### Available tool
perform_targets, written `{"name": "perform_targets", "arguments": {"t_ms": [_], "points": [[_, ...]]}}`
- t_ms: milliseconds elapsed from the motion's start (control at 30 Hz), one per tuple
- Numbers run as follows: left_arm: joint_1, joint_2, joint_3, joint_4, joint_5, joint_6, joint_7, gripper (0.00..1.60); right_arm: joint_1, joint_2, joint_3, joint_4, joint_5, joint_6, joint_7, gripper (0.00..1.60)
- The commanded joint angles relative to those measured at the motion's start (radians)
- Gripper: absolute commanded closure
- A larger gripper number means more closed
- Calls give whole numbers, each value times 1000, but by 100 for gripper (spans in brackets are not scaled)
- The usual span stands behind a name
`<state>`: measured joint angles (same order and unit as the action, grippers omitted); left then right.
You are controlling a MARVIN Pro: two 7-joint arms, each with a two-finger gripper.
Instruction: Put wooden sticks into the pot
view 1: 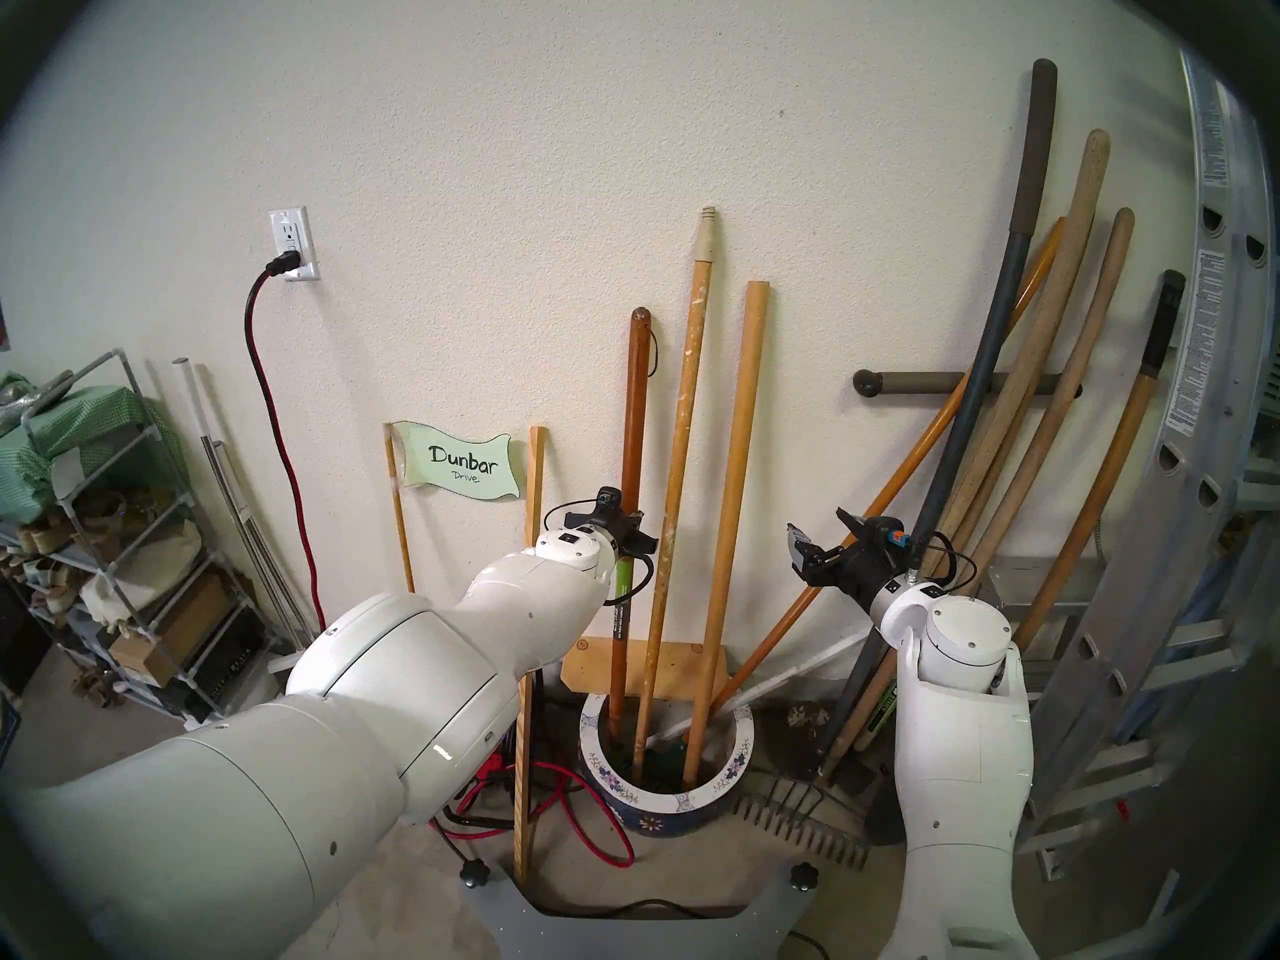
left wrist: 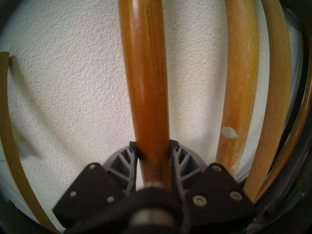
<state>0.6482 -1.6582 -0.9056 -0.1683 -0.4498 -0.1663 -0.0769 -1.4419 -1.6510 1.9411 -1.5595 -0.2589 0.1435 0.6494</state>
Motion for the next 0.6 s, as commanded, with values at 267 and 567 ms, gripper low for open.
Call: {"name": "perform_targets", "arguments": {"t_ms": [267,567], "points": [[-49,-24,-4,36,-5,36,-12,160,1,-1,-3,-3,0,-2,1,0],[-59,-30,0,41,-1,55,-17,160,1,-1,-3,-3,0,-1,1,0]]}}
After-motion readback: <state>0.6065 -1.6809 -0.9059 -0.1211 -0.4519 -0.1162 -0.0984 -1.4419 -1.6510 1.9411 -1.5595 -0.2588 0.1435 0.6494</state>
